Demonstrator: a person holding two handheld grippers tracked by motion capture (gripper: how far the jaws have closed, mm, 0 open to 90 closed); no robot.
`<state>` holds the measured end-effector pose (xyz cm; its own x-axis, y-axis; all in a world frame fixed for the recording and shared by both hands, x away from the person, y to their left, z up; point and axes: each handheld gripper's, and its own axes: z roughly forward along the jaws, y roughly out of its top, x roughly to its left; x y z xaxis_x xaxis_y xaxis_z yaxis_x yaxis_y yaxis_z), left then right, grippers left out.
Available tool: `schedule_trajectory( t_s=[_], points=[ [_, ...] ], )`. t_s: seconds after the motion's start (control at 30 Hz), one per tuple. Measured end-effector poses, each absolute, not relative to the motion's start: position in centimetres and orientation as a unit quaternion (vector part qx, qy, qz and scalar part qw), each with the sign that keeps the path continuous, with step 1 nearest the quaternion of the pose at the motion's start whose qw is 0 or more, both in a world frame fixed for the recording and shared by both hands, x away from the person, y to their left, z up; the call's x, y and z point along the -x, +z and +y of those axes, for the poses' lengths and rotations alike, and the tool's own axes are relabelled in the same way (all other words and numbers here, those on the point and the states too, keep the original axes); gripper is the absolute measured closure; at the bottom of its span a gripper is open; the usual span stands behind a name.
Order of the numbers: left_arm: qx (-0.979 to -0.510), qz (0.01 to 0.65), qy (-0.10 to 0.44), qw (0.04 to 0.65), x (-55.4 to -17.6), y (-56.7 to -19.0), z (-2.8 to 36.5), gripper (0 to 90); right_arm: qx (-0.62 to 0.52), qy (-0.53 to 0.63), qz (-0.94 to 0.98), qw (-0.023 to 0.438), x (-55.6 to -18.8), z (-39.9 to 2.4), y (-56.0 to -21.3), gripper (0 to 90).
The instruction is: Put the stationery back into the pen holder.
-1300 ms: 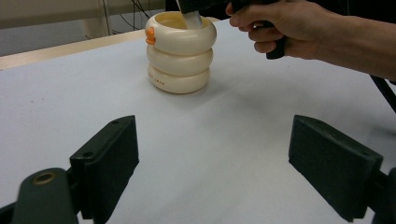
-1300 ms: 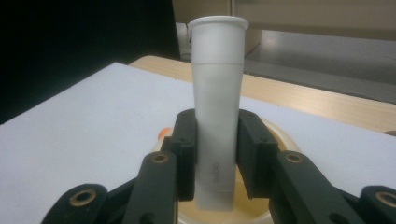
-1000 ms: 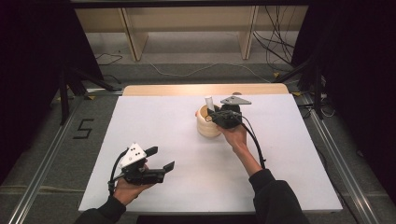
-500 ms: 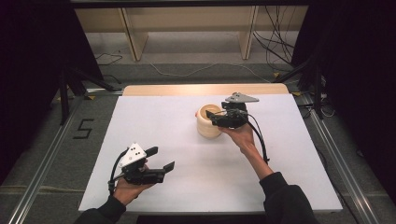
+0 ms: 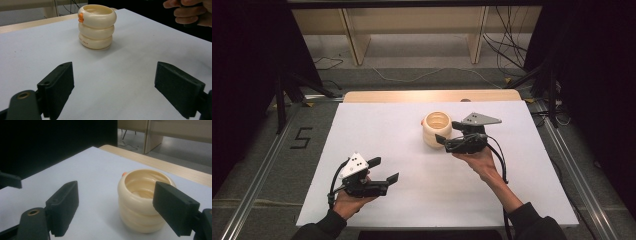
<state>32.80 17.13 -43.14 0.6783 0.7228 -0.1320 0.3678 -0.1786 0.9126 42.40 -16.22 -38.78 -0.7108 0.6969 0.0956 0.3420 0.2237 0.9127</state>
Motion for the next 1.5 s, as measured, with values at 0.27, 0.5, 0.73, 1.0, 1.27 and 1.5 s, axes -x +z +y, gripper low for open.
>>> schedule_trajectory(
  t_s=[0.27, 0.5, 0.73, 1.0, 1.27, 1.5],
  points=[
    [-0.749, 0.364, 0.168, 0.528, -32.8, -43.1, 17.2, 15.0, -0.341, 0.529, 0.76, 0.162, -40.1, -17.9, -39.4, 20.9],
    [-0.749, 0.363, 0.167, 0.528, -32.8, -43.1, 17.3, 15.0, -0.344, 0.53, 0.76, 0.152, -38.0, -19.2, -40.6, 19.9],
    [-0.751, 0.362, 0.166, 0.527, -32.8, -43.1, 17.3, 15.0, -0.356, 0.535, 0.752, 0.145, -36.0, -21.0, -41.6, 19.9],
    [-0.751, 0.362, 0.165, 0.527, -32.8, -43.1, 17.3, 15.0, -0.356, 0.534, 0.753, 0.146, -34.4, -21.8, -42.8, 20.0],
    [-0.751, 0.361, 0.164, 0.529, -32.6, -43.0, 17.5, 15.0, -0.365, 0.524, 0.756, 0.142, -33.2, -22.7, -43.8, 19.7],
    [-0.751, 0.36, 0.163, 0.53, -32.5, -43.0, 17.4, 15.0, -0.368, 0.528, 0.751, 0.144, -32.7, -23.3, -43.9, 19.4]
  ],
)
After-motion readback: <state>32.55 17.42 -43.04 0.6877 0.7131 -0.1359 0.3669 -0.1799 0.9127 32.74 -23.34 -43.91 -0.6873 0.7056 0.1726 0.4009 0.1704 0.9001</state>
